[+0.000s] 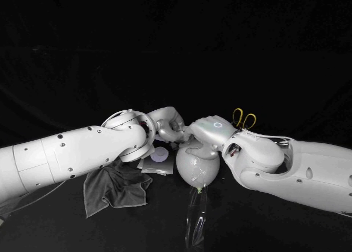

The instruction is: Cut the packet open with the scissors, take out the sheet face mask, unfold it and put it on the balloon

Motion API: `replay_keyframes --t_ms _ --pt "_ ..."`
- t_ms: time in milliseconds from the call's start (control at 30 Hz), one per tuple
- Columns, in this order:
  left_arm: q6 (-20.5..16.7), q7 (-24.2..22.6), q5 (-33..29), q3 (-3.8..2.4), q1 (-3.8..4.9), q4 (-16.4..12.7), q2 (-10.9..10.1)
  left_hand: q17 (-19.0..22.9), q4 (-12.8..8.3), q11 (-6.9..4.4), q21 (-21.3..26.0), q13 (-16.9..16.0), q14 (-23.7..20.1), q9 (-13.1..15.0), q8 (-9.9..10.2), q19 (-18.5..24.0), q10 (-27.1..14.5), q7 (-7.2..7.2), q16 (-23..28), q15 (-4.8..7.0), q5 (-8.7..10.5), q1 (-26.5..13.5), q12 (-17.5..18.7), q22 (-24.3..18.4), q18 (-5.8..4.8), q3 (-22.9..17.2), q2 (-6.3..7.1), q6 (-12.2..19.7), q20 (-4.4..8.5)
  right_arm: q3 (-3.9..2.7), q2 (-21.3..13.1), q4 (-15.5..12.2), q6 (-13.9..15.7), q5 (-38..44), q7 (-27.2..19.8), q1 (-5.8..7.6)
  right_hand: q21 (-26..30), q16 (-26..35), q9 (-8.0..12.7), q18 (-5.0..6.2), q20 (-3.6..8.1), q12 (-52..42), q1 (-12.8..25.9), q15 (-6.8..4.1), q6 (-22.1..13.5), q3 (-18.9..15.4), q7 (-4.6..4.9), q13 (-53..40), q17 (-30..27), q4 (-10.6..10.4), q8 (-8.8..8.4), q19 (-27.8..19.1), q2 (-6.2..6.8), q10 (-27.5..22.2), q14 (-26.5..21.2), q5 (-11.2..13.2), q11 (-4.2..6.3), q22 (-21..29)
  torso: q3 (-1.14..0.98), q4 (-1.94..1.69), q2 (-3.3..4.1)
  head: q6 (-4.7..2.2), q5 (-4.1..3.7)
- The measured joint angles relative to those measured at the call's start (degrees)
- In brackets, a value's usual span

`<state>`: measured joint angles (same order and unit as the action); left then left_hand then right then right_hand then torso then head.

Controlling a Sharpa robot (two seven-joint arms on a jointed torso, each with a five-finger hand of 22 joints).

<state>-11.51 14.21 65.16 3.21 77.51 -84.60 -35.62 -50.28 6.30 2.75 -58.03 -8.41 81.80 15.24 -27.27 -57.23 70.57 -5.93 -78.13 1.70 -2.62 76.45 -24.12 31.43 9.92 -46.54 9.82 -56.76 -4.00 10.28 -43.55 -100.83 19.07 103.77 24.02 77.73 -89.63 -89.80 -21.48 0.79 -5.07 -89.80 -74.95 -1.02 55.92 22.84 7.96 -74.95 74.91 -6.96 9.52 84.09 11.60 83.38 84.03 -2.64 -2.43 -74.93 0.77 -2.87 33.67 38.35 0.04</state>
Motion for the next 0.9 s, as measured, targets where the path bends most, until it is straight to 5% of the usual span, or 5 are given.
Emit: replay_keyframes --t_ms 500,900 --pt "-0.22 0.38 0.07 -0.04 0.05 0.27 -0.02 0.02 0.00 0.00 0.00 0.01 0.00 0.00 0.00 0.00 0.00 -0.08 0.04 0.00 0.00 0.15 0.04 0.01 -0.09 0.00 -0.14 -0.19 0.00 0.16 4.00 4.66 -2.50 -0.28 1.04 -1.14 -0.08 0.05 0.57 0.00 -0.09 0.11 0.28 0.01 0.50 -0.70 -0.09 0.05 0.05 -1.60 -0.17 -0.10 -0.28 0.05 -0.01 0.00 -0.05 -0.01 0.00 0.04 0.00 0.07 -0.27" --pt "-0.18 1.02 0.14 0.07 -0.04 0.31 -0.03 0.04 0.00 0.00 0.00 0.01 0.00 0.00 0.00 0.00 0.00 -0.03 0.09 -0.01 0.00 0.15 0.04 0.00 -0.16 0.00 -0.14 -0.22 0.00 0.08 5.25 5.93 -2.51 -1.06 1.06 -1.79 -0.17 0.00 0.79 0.00 -0.09 0.00 1.54 0.01 3.38 2.14 -0.90 0.00 0.03 -5.86 0.47 -0.11 -7.41 0.25 -0.01 0.00 -0.26 0.03 0.02 0.00 0.02 0.21 -0.31"
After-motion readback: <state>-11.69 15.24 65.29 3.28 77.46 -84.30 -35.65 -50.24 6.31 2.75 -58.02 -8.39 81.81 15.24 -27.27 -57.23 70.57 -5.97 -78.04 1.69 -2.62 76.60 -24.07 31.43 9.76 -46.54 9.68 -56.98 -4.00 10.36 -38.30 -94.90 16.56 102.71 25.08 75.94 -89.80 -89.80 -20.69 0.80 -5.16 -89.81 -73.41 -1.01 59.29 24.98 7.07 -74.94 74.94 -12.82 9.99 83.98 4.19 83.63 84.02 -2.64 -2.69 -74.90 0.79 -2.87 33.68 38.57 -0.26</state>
